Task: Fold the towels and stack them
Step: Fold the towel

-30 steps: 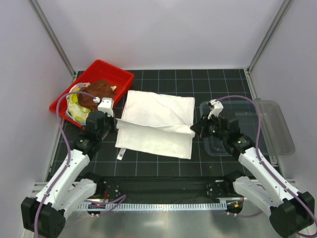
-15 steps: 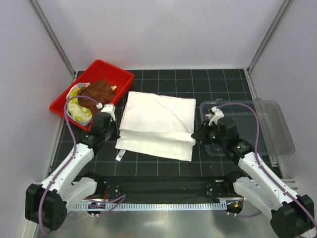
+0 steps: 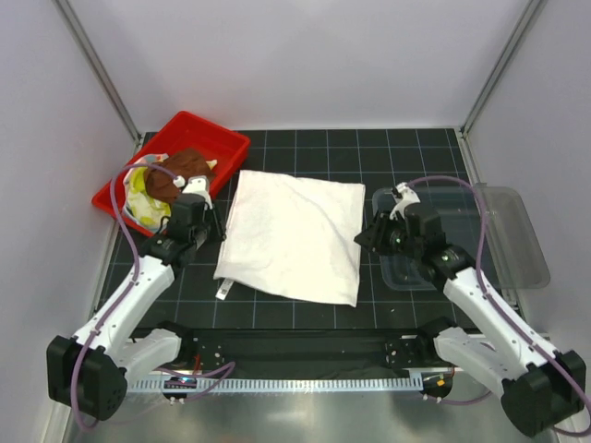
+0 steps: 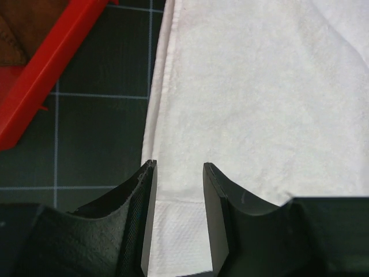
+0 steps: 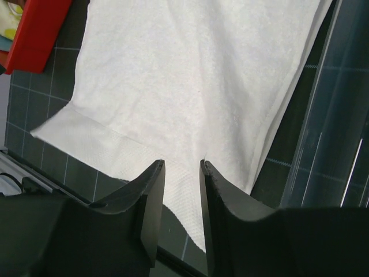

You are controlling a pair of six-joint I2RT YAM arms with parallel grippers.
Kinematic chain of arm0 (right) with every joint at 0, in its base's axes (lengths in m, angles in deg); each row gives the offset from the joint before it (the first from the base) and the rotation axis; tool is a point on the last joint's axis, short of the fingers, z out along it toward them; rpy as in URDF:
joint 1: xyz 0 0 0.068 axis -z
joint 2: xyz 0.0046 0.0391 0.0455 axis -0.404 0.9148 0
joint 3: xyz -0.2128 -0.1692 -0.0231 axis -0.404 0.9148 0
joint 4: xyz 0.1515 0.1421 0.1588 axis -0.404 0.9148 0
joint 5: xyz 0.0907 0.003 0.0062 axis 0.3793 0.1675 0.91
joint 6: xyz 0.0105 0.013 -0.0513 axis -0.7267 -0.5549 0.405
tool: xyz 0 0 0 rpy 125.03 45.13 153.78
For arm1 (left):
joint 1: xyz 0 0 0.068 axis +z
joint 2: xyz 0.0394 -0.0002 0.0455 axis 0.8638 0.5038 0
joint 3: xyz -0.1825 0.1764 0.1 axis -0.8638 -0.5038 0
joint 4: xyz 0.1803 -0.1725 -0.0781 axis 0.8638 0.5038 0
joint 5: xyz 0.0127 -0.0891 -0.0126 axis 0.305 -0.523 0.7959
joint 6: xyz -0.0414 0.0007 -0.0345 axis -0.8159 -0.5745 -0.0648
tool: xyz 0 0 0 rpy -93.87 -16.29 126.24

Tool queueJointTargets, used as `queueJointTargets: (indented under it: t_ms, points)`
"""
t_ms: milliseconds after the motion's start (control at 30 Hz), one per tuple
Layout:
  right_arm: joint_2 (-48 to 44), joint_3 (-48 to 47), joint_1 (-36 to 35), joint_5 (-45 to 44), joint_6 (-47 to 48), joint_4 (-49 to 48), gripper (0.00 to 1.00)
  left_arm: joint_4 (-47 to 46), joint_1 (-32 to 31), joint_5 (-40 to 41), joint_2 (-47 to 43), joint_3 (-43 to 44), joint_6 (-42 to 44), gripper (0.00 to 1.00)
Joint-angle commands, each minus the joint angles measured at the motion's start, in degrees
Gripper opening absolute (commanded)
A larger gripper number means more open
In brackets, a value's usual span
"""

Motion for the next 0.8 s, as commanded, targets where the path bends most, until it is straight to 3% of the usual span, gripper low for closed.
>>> queueJointTargets:
  t_ms: [0, 200, 367, 500, 600, 667, 767]
  points:
    - [7.6, -6.2, -1.2, -1.1, 0.3, -2.4, 0.37, -5.1, 0.1, -3.8, 1.6, 1.0, -1.3, 0.41]
    - [24.0, -13.2, -8.2, -4.9, 2.0, -2.5, 0.35, -5.2, 0.0, -4.9, 7.0, -0.6, -5.6, 0.41]
    - [34.7, -16.0, -13.9, -5.4, 4.3, -3.5, 0.33, -5.1, 0.0, 1.1, 10.2, -2.5, -12.6, 0.4]
    - [35.9, -12.5, -15.5, -5.2, 5.9, -4.1, 0.33, -4.2, 0.0, 3.8, 6.9, -2.7, -14.2, 0.41]
    - [35.2, -9.5, -15.5, -7.1, 6.4, -2.1, 0.33, -6.9, 0.1, 2.9, 5.7, -1.0, -10.1, 0.52]
    - [33.9, -9.5, -15.5, -9.4, 6.8, -0.8, 0.34, -8.6, 0.1, 2.0, 7.3, 2.8, -5.5, 0.57]
    - [32.4, -13.3, -15.4, -11.9, 7.3, 3.6, 0.34, -8.3, 0.2, 0.1, 13.8, 10.5, -1.3, 0.55]
